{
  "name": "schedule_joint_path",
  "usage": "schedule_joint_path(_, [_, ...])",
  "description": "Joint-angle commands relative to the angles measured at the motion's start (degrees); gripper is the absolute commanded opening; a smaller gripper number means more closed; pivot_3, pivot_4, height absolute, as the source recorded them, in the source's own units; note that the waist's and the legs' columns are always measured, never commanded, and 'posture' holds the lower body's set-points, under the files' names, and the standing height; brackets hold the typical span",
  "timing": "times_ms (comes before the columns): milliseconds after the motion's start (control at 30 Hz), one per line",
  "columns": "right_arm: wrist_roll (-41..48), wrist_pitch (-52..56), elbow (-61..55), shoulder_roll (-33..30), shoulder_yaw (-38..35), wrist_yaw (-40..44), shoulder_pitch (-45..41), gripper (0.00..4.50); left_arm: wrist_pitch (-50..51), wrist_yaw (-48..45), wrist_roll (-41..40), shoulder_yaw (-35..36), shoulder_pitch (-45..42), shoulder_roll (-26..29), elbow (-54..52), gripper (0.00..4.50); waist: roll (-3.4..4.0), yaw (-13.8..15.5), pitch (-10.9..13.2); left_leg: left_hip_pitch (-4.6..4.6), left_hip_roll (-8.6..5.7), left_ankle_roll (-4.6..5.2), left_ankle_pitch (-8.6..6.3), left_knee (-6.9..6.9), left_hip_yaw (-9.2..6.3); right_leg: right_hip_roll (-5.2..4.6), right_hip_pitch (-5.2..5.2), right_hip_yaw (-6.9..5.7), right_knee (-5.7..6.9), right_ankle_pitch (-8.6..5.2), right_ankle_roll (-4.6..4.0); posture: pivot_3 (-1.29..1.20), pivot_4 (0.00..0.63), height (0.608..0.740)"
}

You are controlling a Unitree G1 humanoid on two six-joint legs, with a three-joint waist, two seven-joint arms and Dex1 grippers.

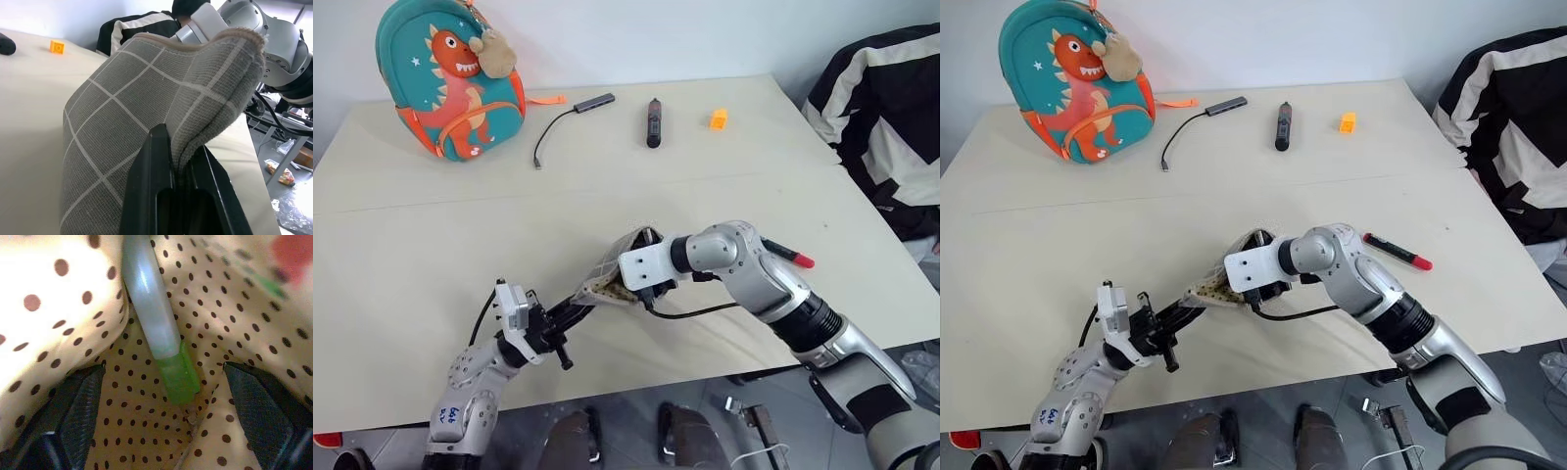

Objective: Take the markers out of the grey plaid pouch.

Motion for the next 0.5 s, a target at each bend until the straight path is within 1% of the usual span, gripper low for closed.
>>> schedule_joint_path(33, [-0.24,-0.09,-0.11,0.77,-0.05,0.49,1.01,4.08,-0.97,-0.62,-1.13,0.75,0.25,-0.14,-2.07,0.00,0.00,-0.03,0.00,0.00,0.00,0.00,0.00,-0.01,0.00,0.00,0.00,0.01,0.00,0.00,0.00,0.00,0.150,0.740])
schedule_joint_path(167, [-1.81,-1.06,0.53,0.81,-0.04,-0.64,1.25,3.19,-1.11,-0.54,-1.11,0.83,0.56,-0.18,-2.25,0.00,0.00,0.01,0.00,0.00,0.01,0.00,0.00,0.01,0.00,0.00,0.00,0.00,0.01,0.00,-0.01,0.00,0.150,0.740])
schedule_joint_path(500, [-4.79,-3.50,4.41,2.48,-0.09,-4.26,1.64,3.19,-0.91,-0.81,-1.39,0.68,0.83,-0.36,-2.40,0.00,0.00,-0.09,0.00,0.02,0.04,-0.01,0.00,0.01,0.03,0.01,-0.02,0.02,0.04,0.01,-0.02,0.00,0.150,0.740])
